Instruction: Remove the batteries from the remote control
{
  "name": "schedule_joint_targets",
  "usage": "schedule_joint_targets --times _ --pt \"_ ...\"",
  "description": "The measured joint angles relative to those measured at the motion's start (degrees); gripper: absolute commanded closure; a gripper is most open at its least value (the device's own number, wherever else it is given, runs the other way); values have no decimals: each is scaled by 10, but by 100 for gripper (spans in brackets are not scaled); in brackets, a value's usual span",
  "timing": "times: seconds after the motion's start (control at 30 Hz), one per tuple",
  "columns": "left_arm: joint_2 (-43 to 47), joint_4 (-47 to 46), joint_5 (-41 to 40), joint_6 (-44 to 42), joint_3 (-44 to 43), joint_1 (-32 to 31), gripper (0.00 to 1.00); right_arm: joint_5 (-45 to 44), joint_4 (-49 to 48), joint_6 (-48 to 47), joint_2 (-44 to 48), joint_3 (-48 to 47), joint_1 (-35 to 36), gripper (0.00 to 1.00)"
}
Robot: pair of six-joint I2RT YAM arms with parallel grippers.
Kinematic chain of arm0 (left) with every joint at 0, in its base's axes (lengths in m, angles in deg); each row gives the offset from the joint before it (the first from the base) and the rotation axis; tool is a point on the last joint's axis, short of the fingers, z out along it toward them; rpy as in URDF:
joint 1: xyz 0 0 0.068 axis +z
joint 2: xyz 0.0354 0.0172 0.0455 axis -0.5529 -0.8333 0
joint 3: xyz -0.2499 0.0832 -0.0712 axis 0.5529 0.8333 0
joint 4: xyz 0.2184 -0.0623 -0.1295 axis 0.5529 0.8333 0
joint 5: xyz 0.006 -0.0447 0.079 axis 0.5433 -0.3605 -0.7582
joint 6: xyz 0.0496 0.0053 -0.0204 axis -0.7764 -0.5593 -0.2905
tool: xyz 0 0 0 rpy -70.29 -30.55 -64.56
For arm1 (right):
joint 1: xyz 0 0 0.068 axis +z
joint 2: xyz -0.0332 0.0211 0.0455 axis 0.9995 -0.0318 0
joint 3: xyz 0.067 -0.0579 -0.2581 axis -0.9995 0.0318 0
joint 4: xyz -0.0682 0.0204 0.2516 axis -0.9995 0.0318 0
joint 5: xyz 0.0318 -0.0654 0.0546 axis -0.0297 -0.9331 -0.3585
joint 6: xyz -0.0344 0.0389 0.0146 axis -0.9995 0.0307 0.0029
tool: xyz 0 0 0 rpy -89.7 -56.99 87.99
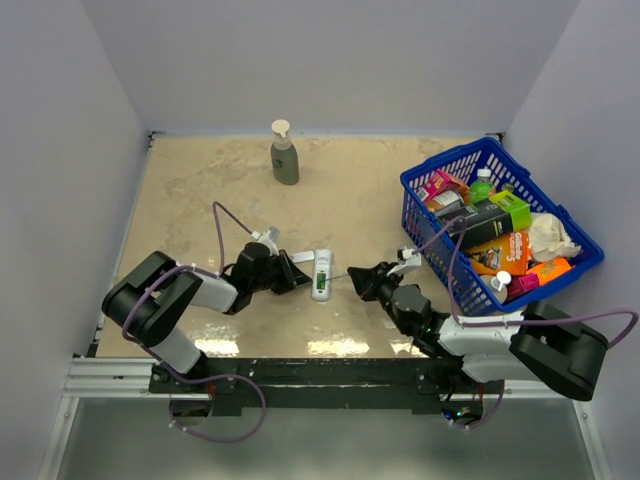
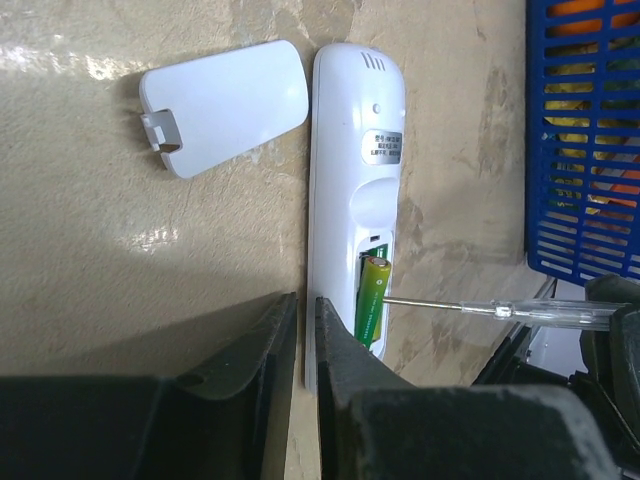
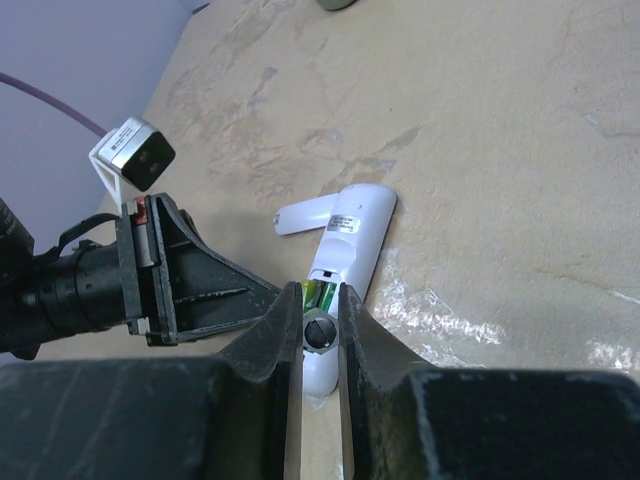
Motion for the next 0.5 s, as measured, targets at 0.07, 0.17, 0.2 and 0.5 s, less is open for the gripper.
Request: schedule_joint_targets --times 0.07,0.17,0.2,0.5 --pt "3 8 -3 0 -2 -2 80 -4 -7 3 -6 0 0 100" --pt "12 24 -5 -2 -3 -5 79 -5 -10 3 -10 -3 0 100" --pt "16 31 -6 -3 -4 -6 79 -3 -10 3 -9 -3 0 100" --pt "28 72 -12 -7 -16 -10 78 61 53 -12 59 -3 -2 100"
